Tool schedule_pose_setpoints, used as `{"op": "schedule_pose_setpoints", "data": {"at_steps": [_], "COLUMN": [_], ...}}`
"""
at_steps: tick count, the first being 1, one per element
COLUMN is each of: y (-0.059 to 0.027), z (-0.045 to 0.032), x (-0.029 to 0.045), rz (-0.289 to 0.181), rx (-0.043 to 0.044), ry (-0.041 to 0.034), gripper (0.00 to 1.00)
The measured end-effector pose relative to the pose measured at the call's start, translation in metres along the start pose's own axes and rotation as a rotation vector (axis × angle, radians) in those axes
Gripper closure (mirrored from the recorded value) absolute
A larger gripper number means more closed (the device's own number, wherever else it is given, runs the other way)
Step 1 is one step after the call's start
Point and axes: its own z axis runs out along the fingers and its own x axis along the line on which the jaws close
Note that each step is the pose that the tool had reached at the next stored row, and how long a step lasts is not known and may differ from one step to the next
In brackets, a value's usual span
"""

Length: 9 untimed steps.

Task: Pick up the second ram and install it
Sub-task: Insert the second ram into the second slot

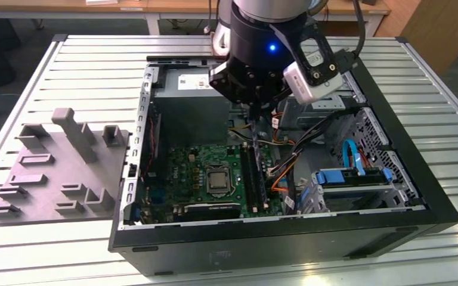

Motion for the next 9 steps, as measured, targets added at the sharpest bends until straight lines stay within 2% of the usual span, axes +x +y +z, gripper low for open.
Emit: {"op": "schedule_pose_setpoints", "data": {"at_steps": [9], "y": [-0.0006], "z": [0.0062], "x": [-0.0017], "rz": [0.000], "rx": [0.0001], "ry": [0.0000], "gripper": [0.88]}}
